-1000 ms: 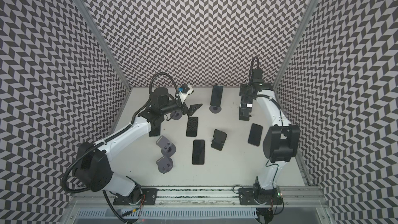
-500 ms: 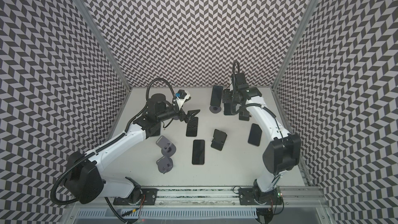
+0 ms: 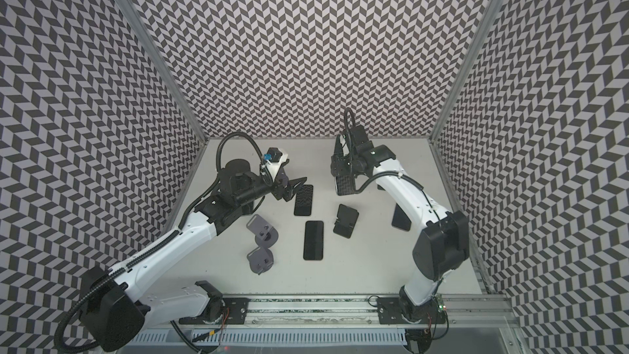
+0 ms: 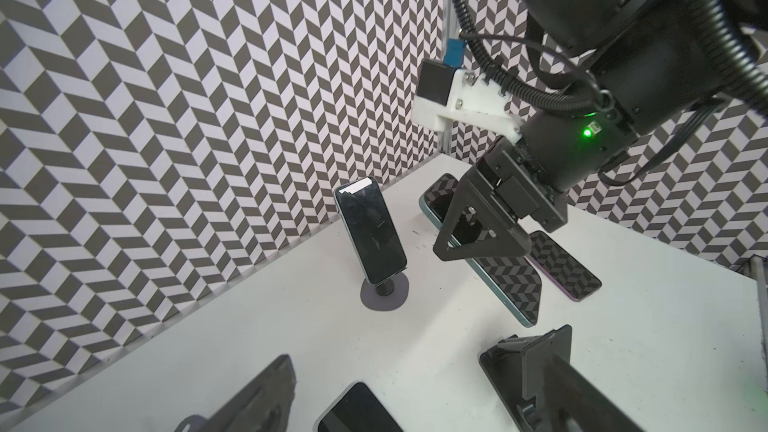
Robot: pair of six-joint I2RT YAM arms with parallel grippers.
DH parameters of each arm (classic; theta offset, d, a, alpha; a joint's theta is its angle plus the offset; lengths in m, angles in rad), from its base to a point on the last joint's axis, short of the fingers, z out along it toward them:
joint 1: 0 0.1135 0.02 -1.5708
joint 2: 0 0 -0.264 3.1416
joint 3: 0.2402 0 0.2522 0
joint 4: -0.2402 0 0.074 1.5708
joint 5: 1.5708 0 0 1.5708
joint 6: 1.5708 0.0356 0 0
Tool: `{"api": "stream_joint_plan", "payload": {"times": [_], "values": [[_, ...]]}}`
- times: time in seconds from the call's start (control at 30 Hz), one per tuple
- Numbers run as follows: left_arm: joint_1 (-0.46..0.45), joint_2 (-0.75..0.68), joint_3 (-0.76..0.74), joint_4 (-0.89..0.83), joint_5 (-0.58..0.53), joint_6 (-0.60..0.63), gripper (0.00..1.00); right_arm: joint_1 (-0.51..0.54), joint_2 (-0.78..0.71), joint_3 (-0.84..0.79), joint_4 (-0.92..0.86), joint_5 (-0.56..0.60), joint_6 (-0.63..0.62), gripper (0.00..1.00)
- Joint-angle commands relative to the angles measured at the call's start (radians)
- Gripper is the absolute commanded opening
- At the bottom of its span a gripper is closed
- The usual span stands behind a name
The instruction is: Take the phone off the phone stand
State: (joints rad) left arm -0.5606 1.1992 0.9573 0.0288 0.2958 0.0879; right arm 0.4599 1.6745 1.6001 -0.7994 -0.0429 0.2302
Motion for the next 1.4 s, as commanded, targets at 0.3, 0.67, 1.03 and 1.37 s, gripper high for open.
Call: {"api": "stream_joint_plan", "payload": {"times": [0.3,0.67,1.03,1.37], "values": [[-0.003,-0.04,-0.018,-0.035,-0.027,-0.036,0.93,0.057,0.05,0.04,0.093,-0.018,0.015,0.61],[-0.002,-0.056,-0.043,-0.026,-0.036,-0.048,0.93,0.081,0.1,0.025,0.1,-0.017,0.016,0.61],[-0.002,-0.07,-0.06,-0.041,-0.032,-0.055,0.93,0.094,0.13,0.009,0.106,-0.002,0.029,0.61],[-0.001,-0.091,-0.075,-0.057,-0.036,-0.035,0.94,0.095,0.156,-0.011,0.101,0.015,0.034,0.61]]}}
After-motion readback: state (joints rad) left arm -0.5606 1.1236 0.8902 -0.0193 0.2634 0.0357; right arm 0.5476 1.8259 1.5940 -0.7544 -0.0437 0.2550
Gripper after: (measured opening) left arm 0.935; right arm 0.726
